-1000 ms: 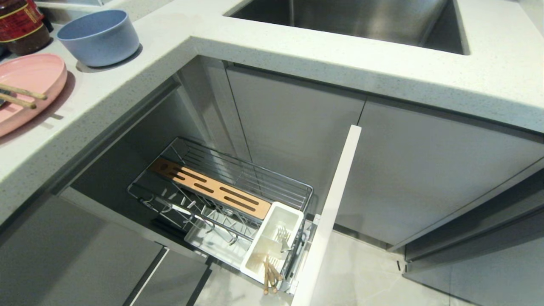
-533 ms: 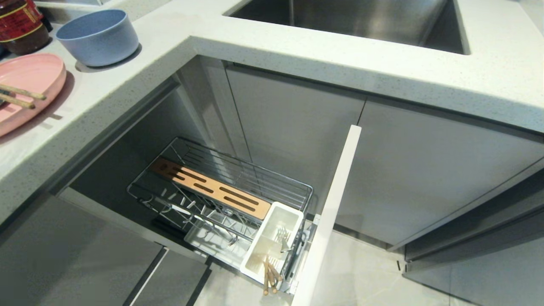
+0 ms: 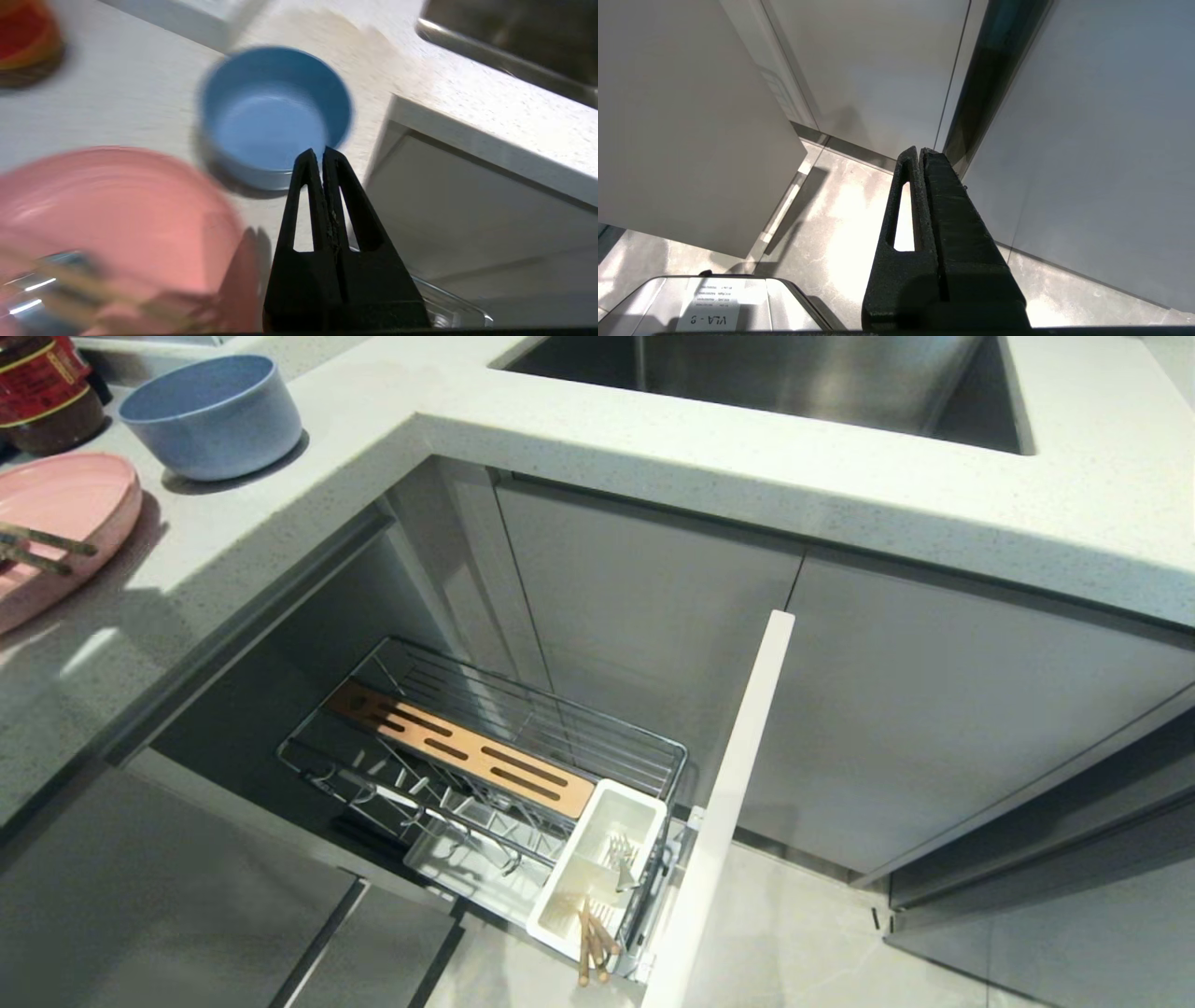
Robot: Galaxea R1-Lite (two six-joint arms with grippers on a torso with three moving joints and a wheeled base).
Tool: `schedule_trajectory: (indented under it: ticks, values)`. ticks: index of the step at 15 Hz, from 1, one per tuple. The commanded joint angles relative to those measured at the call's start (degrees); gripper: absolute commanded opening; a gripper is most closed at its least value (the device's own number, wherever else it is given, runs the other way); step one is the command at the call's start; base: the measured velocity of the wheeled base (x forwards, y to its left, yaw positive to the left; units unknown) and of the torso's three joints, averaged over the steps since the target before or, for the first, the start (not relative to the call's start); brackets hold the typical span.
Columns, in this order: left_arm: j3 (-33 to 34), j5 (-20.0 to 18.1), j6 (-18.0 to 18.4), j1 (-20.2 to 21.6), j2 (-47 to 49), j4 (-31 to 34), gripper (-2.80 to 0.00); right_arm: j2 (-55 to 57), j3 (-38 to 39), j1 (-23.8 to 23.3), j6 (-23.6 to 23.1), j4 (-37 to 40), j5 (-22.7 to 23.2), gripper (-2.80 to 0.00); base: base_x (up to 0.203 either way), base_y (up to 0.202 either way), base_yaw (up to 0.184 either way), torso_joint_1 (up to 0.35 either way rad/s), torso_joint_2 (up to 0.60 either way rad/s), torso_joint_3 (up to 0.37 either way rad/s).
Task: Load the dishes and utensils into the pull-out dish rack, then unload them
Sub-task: Pick up the bowl and place it in the cupboard
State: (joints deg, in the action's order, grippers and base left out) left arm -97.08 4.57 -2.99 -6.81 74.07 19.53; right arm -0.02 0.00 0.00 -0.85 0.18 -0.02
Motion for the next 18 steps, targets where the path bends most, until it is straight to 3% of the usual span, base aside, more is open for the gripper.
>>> schedule_trajectory:
  ticks: [1, 8, 9, 18]
  values:
    - [-3.81, 0.48, -1.00, -4.21, 7.61, 1.14, -2.80, 0.02, 0.00, -0.01, -0.03, -0.01, -0.02, -2.80, 0.000, 0.000, 0.000, 0.000, 0.00, 0.000]
    - [-5.41, 8.98, -2.11, -5.58, 8.57, 1.15, -2.80, 0.02, 0.00, 0.00, -0.03, -0.01, 0.02, -2.80, 0.000, 0.000, 0.000, 0.000, 0.00, 0.000]
    - [-5.36, 9.47, -2.11, -5.58, 8.46, 1.10, 0.00, 0.02, 0.00, -0.07, -0.05, -0.01, -0.02, -2.80, 0.000, 0.000, 0.000, 0.000, 0.00, 0.000]
    - [-6.23, 10.03, -2.02, -6.08, 11.33, -0.72, 0.00, 0.02, 0.00, -0.01, -0.03, -0.01, 0.02, -2.80, 0.000, 0.000, 0.000, 0.000, 0.00, 0.000]
